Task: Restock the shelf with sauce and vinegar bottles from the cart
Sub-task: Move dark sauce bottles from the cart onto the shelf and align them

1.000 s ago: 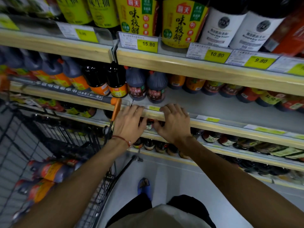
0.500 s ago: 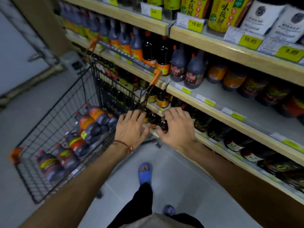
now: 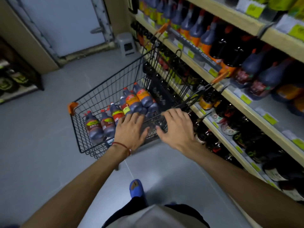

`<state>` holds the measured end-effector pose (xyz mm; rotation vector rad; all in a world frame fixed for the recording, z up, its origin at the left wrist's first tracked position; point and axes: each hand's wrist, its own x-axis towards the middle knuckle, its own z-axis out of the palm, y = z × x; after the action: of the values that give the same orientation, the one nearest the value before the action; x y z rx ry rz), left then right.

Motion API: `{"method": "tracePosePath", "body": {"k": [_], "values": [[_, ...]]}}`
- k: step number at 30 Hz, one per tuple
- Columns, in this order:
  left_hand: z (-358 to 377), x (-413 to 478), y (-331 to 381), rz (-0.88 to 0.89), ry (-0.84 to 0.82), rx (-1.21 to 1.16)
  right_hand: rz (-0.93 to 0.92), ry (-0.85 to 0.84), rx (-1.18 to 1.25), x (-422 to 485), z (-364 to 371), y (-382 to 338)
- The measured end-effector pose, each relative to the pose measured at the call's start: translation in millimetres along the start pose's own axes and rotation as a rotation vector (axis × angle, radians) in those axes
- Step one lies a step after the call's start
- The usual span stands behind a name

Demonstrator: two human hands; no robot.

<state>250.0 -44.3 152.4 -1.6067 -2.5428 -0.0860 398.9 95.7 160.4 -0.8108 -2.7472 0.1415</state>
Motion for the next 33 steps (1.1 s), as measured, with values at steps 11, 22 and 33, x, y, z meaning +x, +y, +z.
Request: {"method": "tracePosePath", "body": {"k": [11,22,33], "values": [[19,29,-115,-0.030,-0.076,0.007,0.049,0.017,0.083,87,56,-66],[75,116,-149,-0.116,-0.167,-0.072,0.136,-0.134,0.199,196,105,-37],[156,212,-126,-0.446,-0.374,-0.292,0.015,-0.439,0.224,292,175,35]]}}
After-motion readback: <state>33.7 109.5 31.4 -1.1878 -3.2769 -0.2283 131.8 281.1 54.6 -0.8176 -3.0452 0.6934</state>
